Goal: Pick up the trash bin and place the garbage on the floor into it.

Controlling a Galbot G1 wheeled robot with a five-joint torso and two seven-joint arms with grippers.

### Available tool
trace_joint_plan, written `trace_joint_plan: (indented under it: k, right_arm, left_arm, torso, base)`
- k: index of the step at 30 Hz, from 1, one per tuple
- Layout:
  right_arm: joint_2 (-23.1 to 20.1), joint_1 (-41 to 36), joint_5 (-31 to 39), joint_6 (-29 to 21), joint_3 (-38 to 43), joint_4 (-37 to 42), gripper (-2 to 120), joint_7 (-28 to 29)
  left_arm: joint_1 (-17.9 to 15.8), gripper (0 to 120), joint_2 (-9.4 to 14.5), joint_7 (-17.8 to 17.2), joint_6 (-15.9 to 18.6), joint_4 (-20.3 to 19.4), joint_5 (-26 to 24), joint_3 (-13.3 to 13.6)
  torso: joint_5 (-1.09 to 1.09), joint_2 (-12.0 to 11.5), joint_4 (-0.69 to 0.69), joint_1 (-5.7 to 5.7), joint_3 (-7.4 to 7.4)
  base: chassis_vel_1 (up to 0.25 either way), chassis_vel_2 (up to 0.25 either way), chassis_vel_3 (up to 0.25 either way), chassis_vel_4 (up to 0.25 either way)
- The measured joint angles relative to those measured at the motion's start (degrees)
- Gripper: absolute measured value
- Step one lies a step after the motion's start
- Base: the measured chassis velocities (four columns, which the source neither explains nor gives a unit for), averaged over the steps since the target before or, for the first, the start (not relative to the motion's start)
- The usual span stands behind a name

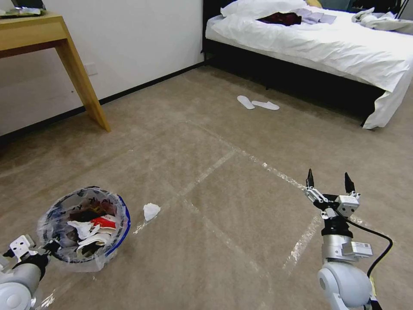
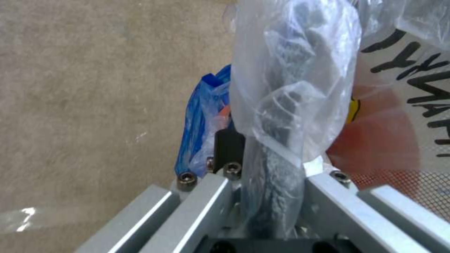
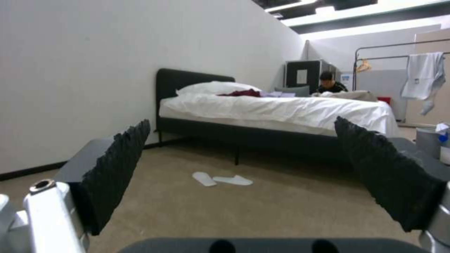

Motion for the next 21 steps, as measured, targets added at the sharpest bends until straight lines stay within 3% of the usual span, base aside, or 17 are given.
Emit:
trace_joint_plan:
  k: [11, 21]
  right_arm:
    - [0.1, 0.0, 0.0, 1.0, -0.1, -0.4, 100, 0.0]
    - [0.5, 0.0, -0.4, 1.9, -1.1, -1.3, 100, -0.1]
  left_arm:
    - [-0.2, 0, 0.0, 0.0, 0.0, 0.1, -0.1, 0.0]
    - [-0.2, 0, -0.2, -0.1, 0.0, 0.2, -0.1, 0.0]
  torso:
    - [0.01, 0.0, -0.01, 0.01, 0.00]
    - [0.01, 0.0, 0.01, -0.01, -0.01]
  base:
    - [-0.142, 0.127, 0.125, -0.131]
    - [-0.013, 0.019, 0.020, -0.011]
